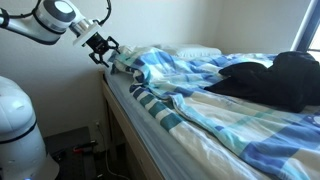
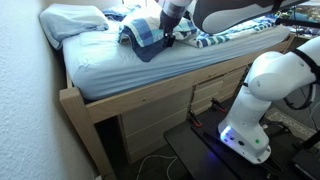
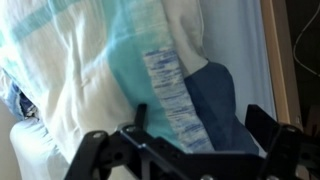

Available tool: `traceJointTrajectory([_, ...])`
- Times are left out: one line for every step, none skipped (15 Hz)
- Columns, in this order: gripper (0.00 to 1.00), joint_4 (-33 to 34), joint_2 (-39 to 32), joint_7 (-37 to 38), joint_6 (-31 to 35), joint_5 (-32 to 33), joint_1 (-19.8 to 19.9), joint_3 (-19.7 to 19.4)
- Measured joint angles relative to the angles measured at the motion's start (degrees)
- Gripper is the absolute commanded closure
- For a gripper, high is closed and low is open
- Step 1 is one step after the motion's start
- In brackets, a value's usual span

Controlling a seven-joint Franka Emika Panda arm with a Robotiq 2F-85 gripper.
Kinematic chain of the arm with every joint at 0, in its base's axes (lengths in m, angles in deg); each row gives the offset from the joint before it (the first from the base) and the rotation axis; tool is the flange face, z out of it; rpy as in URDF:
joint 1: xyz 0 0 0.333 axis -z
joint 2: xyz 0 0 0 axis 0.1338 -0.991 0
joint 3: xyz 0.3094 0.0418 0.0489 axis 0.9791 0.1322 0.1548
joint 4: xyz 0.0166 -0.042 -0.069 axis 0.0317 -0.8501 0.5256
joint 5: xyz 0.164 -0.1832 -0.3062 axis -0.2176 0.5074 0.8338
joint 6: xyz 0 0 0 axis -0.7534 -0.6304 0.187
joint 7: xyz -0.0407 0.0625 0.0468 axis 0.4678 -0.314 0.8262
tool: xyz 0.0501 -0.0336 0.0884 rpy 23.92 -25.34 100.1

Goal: Uncover the plushy, put it at the head of the bed, and then cover the blanket

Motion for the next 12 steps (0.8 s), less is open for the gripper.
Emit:
traceJointTrajectory([0.0,-0.2,0.0,0.8,0.0,1.0,0.3,0.4])
traceJointTrajectory([0.0,-0.5,0.0,1.4,0.0,1.7,0.6,0.7])
traceJointTrajectory([0.0,-0.7,0.0,2.1,0.0,2.4,0.6,1.0])
traceJointTrajectory([0.0,-1.0,0.0,2.4,0.0,2.8,0.6,1.1])
traceJointTrajectory([0.0,-1.2,0.0,2.8,0.0,3.1,0.6,1.1])
traceJointTrajectory([0.0,-1.5,0.0,2.9,0.0,3.2,0.6,1.1])
traceJointTrajectory([0.0,-1.8,0.0,2.9,0.0,3.2,0.6,1.1])
traceJointTrajectory([0.0,-2.4,0.0,2.9,0.0,3.2,0.6,1.1])
traceJointTrajectory([0.0,-3.0,0.0,2.9,0.0,3.4,0.6,1.1])
traceJointTrajectory([0.0,-3.5,0.0,2.9,0.0,3.6,0.6,1.1])
traceJointTrajectory([0.0,-4.0,0.0,2.9,0.0,4.1,0.7,1.1])
traceJointTrajectory([0.0,-4.3,0.0,3.0,0.0,5.0,0.8,1.1])
